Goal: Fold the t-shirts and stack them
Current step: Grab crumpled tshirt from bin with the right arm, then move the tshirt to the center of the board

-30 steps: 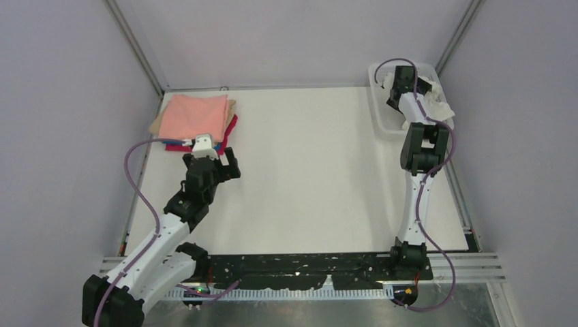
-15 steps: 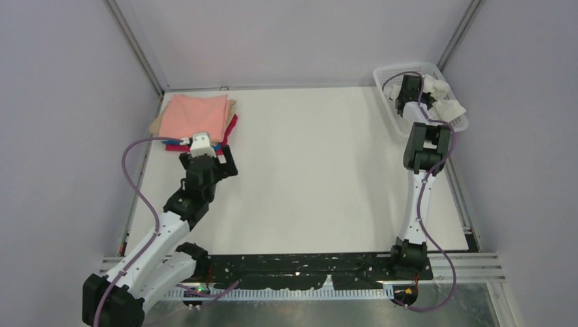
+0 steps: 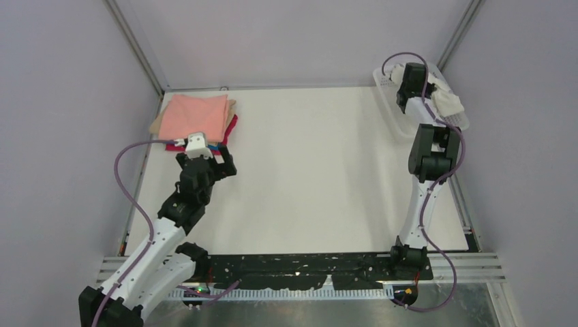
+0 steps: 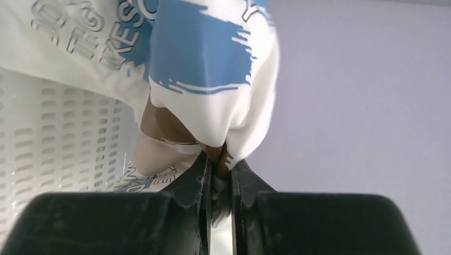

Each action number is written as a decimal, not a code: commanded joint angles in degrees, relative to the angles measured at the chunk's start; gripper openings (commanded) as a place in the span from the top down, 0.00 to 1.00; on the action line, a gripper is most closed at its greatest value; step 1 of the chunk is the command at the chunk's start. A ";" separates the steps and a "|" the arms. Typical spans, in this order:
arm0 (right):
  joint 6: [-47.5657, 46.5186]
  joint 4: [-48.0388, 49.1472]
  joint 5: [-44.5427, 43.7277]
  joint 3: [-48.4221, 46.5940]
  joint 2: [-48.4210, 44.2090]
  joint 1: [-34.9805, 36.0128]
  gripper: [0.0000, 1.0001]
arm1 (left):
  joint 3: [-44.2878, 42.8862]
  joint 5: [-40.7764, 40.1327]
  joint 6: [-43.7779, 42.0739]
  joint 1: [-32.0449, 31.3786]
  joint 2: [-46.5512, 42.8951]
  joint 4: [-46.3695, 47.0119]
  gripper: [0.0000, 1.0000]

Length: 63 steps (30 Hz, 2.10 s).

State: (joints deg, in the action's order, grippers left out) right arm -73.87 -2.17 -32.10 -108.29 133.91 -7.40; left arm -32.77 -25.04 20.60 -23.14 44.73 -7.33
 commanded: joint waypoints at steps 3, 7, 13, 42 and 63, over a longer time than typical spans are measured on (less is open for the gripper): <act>20.39 5.34 4.90 4.10 -22.90 4.08 0.94 | 0.29 4.84 1.65 0.02 -5.10 -0.74 0.00; 26.45 9.44 0.77 5.88 -30.52 7.02 0.95 | 0.82 7.55 3.08 0.01 -7.34 -2.26 0.00; 40.99 -1.35 2.67 1.97 -41.47 12.75 0.95 | 2.40 9.27 4.81 0.02 -11.41 -2.80 0.00; 88.77 -10.04 40.45 36.17 -54.22 40.36 0.60 | 0.62 17.33 8.55 0.02 -4.36 -3.94 0.00; 91.73 -7.91 22.87 61.82 -64.90 40.61 0.05 | -0.37 15.70 15.80 0.02 10.15 -17.13 0.00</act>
State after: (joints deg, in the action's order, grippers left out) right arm 16.88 -18.57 -17.82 -49.71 70.15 32.91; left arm -34.48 -7.40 33.41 -23.14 53.82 -20.27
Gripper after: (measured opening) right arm 0.954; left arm 0.994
